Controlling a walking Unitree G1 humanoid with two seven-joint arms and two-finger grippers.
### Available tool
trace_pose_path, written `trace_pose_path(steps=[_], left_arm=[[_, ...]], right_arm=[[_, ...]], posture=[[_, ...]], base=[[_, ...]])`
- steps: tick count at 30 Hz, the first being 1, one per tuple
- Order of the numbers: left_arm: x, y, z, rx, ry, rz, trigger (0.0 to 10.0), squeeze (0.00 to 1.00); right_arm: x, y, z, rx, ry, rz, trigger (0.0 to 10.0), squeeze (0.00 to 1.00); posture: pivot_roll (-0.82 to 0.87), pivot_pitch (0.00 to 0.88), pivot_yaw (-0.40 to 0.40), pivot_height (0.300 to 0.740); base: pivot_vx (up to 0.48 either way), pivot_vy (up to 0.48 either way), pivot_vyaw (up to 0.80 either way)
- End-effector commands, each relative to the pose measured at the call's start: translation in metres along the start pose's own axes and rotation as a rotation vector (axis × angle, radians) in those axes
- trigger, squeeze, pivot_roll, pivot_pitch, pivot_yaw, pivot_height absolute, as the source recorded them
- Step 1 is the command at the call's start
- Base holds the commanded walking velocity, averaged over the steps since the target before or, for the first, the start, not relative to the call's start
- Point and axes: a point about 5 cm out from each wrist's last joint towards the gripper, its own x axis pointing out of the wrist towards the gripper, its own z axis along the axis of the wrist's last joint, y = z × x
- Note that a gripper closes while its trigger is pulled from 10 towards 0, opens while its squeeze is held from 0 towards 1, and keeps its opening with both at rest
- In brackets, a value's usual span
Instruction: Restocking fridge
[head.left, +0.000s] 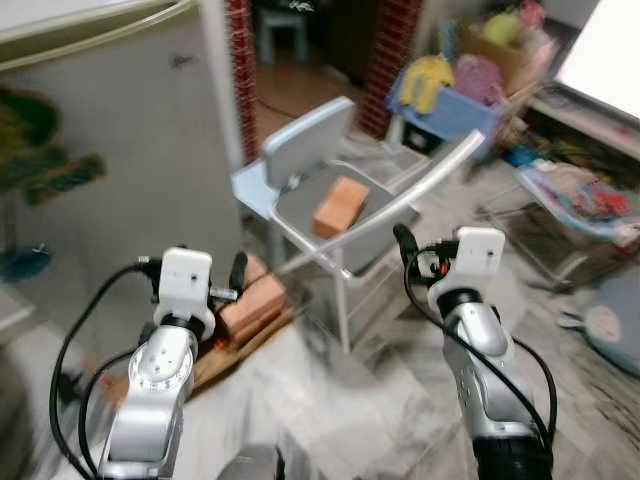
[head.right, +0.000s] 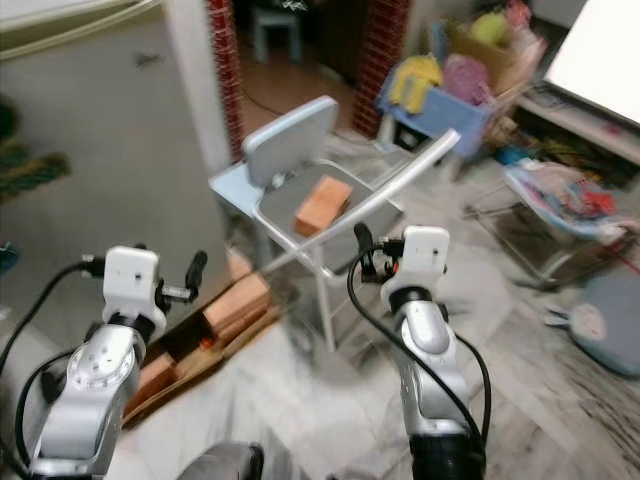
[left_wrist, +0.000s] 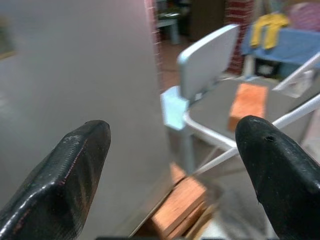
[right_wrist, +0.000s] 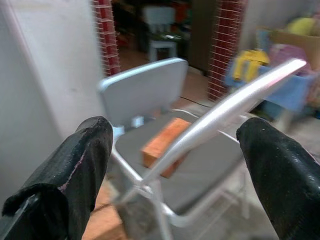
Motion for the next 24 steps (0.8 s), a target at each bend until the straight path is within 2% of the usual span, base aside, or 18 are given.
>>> trace_pose_path(steps=[1,3,7,12,18,24], left_arm=[[0.0,-0.006,0.0,0.01,-0.001,-0.035,10.0,0.0],[0.0,-0.01,0.0,0.022,0.001,-0.06,10.0,0.0],[-0.001,-0.019,0.0,0.054,0.0,-0.134,10.0,0.0],[0.0,-0.018,-0.001,0.032,0.0,-0.135,10.0,0.0],[0.0,-0.017,0.002,0.043,-0.026,-0.133,10.0,0.0],[0.003,-0.013,0.005,0.01,-0.035,-0.115,10.0,0.0]], right_arm=[[0.0,-0.004,-0.004,-0.004,0.015,-0.017,10.0,0.0],[0.002,-0.005,-0.004,-0.005,0.016,-0.023,10.0,0.0],[0.006,-0.006,-0.003,-0.007,0.017,-0.039,10.0,0.0],[0.008,-0.007,-0.002,-0.005,0.007,-0.051,10.0,0.0],[0.006,-0.009,-0.005,-0.01,0.012,-0.049,10.0,0.0],[0.006,-0.011,-0.005,-0.035,0.016,-0.033,10.0,0.0]], posture=[[0.13,0.0,-0.06,0.74],[0.14,0.0,-0.062,0.74],[0.14,0.0,-0.063,0.74],[0.14,0.0,-0.064,0.74],[0.13,0.0,-0.067,0.74],[0.14,0.0,-0.083,0.74]], base=[[-0.259,0.409,0.8],[-0.268,0.399,0.6],[-0.318,0.363,0.0],[-0.28,0.392,0.0],[0.0,0.455,0.0],[0.0,0.478,0.0]])
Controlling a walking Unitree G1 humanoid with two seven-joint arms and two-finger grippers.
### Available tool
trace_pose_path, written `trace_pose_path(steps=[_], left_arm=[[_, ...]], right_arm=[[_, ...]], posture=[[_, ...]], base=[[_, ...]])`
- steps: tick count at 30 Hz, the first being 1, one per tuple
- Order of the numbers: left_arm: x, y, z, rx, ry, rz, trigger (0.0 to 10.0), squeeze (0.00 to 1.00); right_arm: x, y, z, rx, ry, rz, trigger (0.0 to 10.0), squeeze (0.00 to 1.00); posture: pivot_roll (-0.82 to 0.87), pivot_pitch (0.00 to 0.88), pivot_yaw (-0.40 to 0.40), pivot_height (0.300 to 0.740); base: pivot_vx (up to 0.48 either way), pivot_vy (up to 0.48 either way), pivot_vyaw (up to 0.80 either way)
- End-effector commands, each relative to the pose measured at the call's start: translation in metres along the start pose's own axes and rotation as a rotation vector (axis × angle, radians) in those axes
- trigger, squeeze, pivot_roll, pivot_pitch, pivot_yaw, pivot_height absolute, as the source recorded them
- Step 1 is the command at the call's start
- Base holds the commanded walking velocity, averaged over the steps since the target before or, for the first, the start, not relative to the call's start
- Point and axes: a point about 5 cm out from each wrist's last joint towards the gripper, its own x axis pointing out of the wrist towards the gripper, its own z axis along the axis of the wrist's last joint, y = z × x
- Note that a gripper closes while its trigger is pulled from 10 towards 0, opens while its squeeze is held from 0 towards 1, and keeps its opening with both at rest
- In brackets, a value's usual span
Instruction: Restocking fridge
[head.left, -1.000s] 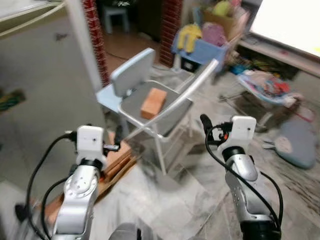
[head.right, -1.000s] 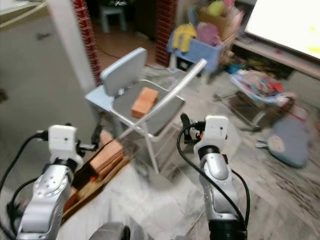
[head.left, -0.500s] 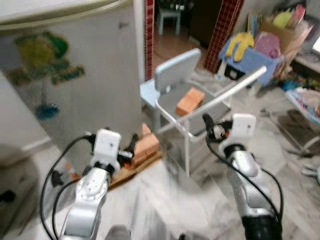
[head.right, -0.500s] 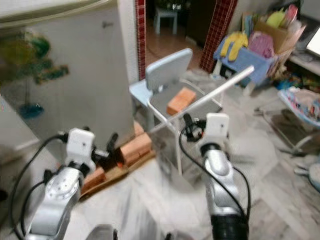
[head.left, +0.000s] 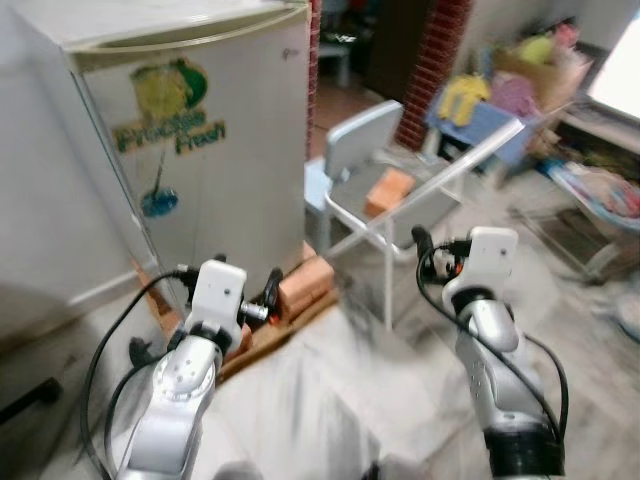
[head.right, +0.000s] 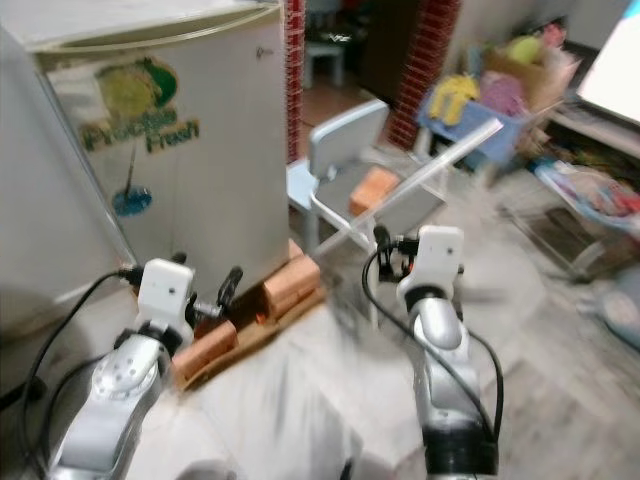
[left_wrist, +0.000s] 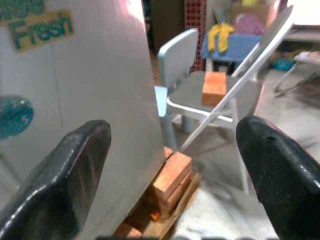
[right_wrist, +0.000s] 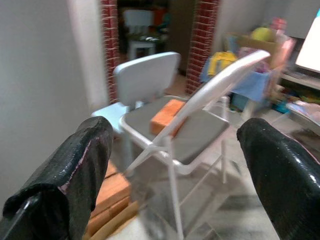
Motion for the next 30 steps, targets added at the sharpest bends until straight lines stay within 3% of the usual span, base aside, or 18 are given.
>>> trace_pose_path(steps=[1,5,15,30], left_arm=[[-0.0009,0.0015,0.0014,-0.001,-0.007,0.007,10.0,0.0],[-0.0064,0.0023,-0.0012,0.006,-0.008,0.006,10.0,0.0],[-0.0047,0.002,0.0017,-0.005,-0.026,-0.004,10.0,0.0],[-0.0065,-0.0008,0.0042,-0.037,-0.043,-0.041,10.0,0.0]], right_arm=[[0.0053,0.0033,0.0088,-0.01,-0.028,0.03,10.0,0.0],[0.0066,-0.0002,0.009,-0.008,-0.025,0.019,10.0,0.0],[0.0076,0.0034,0.0099,-0.002,-0.029,0.024,10.0,0.0],[0.0083,0.0052,0.0111,0.024,-0.036,0.028,10.0,0.0]], posture=[[0.14,0.0,-0.084,0.74],[0.14,0.0,-0.086,0.74],[0.14,0.0,-0.09,0.74],[0.14,0.0,-0.085,0.74]], base=[[0.0,0.48,0.0],[0.0,0.468,0.0],[0.0,0.029,0.0],[0.281,0.387,-0.03]])
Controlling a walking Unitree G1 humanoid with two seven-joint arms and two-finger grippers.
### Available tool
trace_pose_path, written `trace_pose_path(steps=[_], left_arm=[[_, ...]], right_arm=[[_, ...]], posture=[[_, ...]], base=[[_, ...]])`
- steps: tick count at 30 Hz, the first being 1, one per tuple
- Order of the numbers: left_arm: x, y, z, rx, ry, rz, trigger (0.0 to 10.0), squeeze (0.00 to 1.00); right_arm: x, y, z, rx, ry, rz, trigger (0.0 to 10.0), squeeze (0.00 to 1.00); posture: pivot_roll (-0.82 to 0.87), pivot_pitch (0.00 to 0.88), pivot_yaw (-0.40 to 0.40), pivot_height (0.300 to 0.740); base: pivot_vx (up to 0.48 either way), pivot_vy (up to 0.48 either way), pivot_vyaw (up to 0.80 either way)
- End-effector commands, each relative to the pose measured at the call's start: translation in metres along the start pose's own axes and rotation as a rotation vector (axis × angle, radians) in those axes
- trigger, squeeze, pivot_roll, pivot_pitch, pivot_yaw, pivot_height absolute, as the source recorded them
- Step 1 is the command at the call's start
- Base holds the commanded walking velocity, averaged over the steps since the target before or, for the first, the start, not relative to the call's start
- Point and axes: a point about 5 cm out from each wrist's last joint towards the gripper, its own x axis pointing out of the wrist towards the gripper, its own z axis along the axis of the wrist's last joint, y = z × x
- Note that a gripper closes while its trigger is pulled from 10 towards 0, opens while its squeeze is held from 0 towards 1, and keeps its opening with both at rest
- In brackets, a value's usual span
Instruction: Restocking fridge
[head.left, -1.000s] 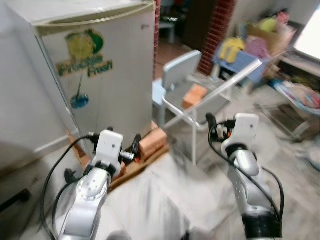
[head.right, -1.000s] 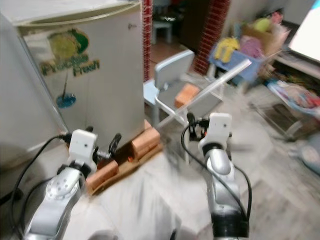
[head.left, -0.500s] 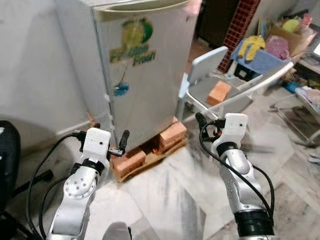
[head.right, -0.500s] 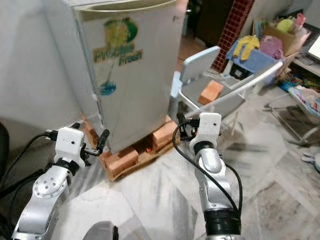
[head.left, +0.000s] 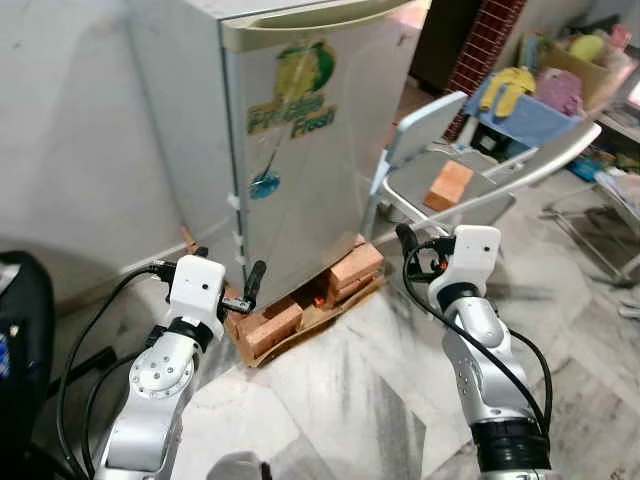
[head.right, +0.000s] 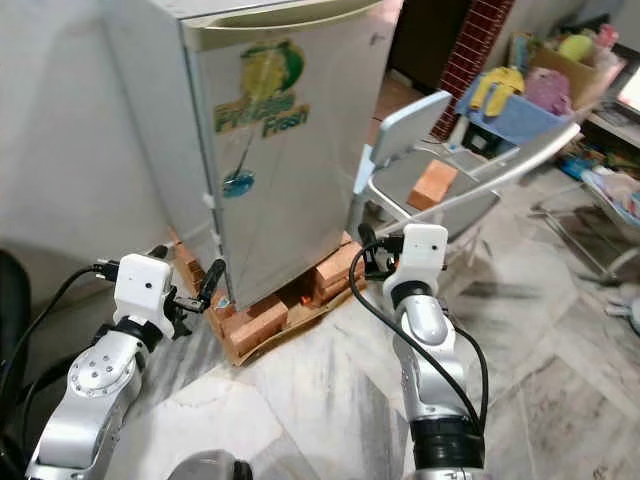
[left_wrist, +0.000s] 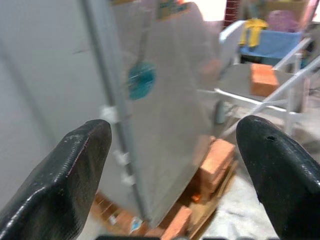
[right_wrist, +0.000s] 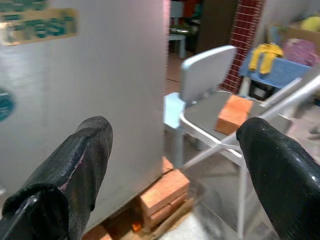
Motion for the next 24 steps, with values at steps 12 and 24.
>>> trace_pose_path(steps=[12,24], left_arm=[[0.011,0.003,0.013,0.037,-0.041,-0.016,10.0,0.0],[-0.004,0.004,0.014,0.029,-0.058,0.004,10.0,0.0]], right_arm=[[0.008,-0.004,0.008,-0.035,-0.036,-0.01,10.0,0.0],[0.003,-0.005,0.0,-0.028,-0.005,-0.038,10.0,0.0]], posture=[[0.13,0.0,-0.074,0.74],[0.15,0.0,-0.081,0.74]], base=[[0.107,0.413,-0.36],[0.0,0.433,-0.11]])
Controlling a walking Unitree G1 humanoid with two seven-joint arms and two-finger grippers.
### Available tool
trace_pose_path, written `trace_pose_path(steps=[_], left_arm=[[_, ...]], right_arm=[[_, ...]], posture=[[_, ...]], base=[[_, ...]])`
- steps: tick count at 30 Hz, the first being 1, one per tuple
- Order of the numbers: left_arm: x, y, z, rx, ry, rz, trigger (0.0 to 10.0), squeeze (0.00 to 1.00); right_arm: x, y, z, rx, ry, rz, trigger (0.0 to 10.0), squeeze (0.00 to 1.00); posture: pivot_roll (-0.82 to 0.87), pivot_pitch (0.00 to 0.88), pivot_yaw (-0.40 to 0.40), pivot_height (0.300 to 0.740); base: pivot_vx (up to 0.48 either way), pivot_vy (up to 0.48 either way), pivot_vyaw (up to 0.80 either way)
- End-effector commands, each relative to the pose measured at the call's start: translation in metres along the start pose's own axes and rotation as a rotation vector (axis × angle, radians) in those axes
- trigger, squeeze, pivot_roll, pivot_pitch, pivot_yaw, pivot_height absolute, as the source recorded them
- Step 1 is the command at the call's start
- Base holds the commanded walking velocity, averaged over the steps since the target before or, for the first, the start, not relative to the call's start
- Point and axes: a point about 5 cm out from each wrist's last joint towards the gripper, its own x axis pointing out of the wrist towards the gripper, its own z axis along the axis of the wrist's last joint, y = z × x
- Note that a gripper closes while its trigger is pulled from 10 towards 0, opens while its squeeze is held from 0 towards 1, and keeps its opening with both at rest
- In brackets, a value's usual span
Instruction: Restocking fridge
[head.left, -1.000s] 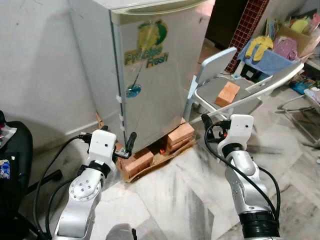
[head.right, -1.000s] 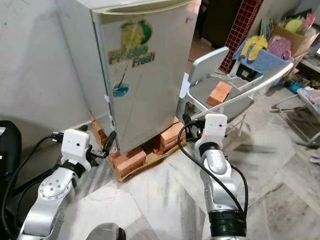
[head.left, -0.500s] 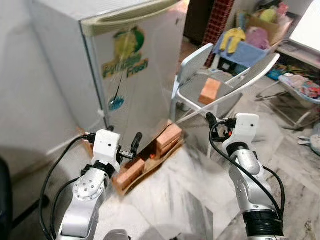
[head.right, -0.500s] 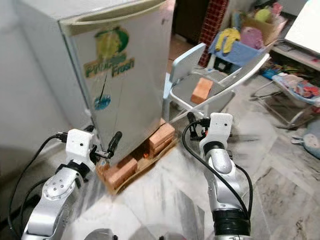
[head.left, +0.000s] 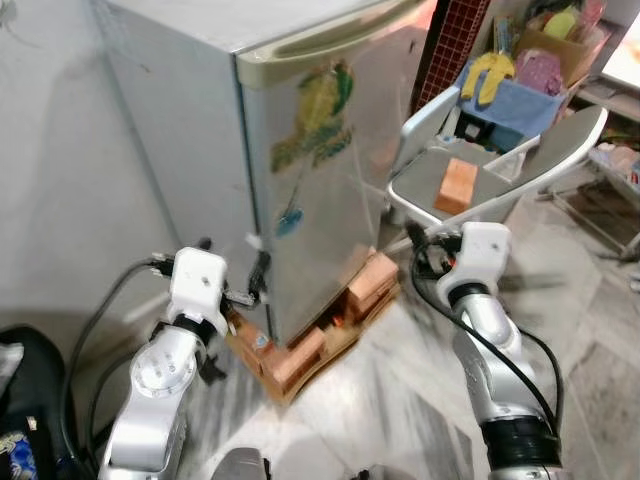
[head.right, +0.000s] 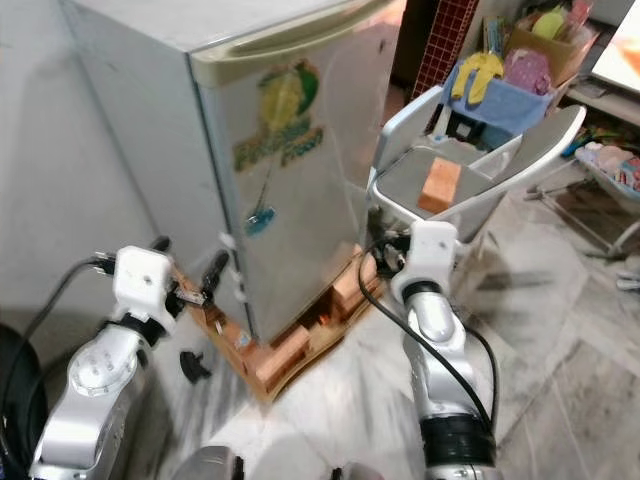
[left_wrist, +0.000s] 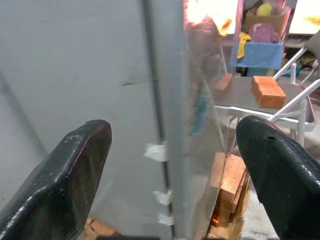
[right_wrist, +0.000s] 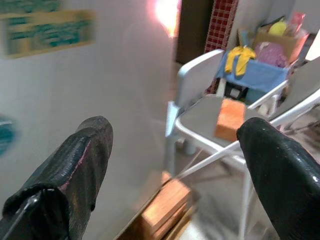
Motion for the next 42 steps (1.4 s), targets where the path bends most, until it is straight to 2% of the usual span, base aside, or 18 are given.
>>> trace_pose_path(steps=[1,10,18,25,30,42], left_arm=[[-0.002,-0.001,0.005,0.003,-0.014,0.004,10.0,0.0],[-0.004,0.003,0.002,0.011,-0.004,0.041,10.0,0.0],[0.001,0.003,0.009,-0.01,-0.029,-0.006,10.0,0.0],[0.005,0.001,0.012,-0.016,-0.045,-0.033,10.0,0.0],[0.006,0.001,0.012,-0.018,-0.046,-0.027,10.0,0.0],[0.001,0.004,0.01,-0.015,-0.033,0.007,10.0,0.0]], right_arm=[[0.001,0.005,0.002,0.007,-0.004,0.011,10.0,0.0],[-0.003,0.004,0.0,0.003,0.008,0.003,10.0,0.0],[-0.003,0.006,0.002,0.01,0.007,0.0,10.0,0.0],[0.0,0.011,0.009,0.013,-0.018,0.011,10.0,0.0],[-0.001,0.009,0.008,0.008,-0.015,0.009,10.0,0.0],[-0.008,0.003,0.004,0.007,0.018,-0.017,10.0,0.0]], posture=[[0.15,0.0,-0.085,0.74],[0.16,0.01,-0.099,0.74],[0.13,0.028,-0.084,0.74],[0.12,0.028,-0.072,0.74],[0.12,0.03,-0.074,0.74],[0.12,0.029,-0.069,0.74]], base=[[0.0,0.0,-0.8],[0.0,0.0,-0.59],[0.0,0.0,0.0],[0.271,0.0,-0.69],[0.316,0.0,0.0],[0.0,0.0,-0.05]])
